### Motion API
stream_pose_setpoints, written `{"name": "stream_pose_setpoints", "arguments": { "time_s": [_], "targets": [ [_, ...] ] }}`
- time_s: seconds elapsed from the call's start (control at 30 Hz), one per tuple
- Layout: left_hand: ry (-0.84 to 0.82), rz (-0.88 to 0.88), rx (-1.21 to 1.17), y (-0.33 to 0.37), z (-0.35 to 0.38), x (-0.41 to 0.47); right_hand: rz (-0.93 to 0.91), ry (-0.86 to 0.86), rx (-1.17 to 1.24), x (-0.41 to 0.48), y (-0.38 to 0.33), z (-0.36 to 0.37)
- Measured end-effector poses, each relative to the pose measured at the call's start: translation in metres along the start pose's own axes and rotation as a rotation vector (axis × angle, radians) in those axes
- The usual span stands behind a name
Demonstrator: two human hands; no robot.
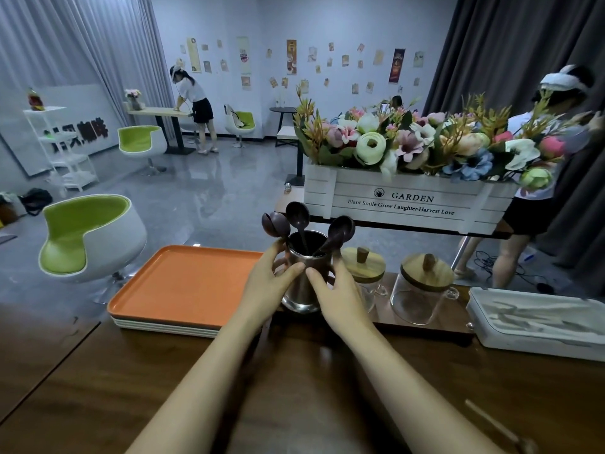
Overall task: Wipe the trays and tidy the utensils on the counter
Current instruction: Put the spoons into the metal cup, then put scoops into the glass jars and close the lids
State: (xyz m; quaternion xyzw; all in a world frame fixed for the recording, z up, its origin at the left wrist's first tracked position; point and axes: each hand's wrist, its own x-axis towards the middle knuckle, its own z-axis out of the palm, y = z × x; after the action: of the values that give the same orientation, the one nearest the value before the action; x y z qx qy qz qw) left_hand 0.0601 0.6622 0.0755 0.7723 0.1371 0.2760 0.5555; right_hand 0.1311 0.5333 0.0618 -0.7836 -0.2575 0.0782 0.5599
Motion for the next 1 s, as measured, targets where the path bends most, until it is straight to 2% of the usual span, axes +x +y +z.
{"name": "stream_pose_setpoints", "arguments": {
  "time_s": [0.2, 0.67, 0.8, 1.0],
  "targets": [
    [0.002, -0.007, -0.076, -0.01, 0.0, 0.002, 0.017, -0.014, -0.067, 0.003, 0.0, -0.001],
    [0.01, -0.086, -0.064, -0.03, 0.006, -0.006, 0.078, -0.088, 0.088, -0.014, 0.018, 0.007],
    [0.096, -0.111, -0.023, -0.037, 0.01, -0.026, 0.107, -0.066, 0.117, -0.033, 0.025, -0.009],
    [0.257, -0.155, -0.085, -0.042, 0.043, -0.095, 0.116, -0.047, 0.101, -0.07, 0.045, -0.045]
  ]
}}
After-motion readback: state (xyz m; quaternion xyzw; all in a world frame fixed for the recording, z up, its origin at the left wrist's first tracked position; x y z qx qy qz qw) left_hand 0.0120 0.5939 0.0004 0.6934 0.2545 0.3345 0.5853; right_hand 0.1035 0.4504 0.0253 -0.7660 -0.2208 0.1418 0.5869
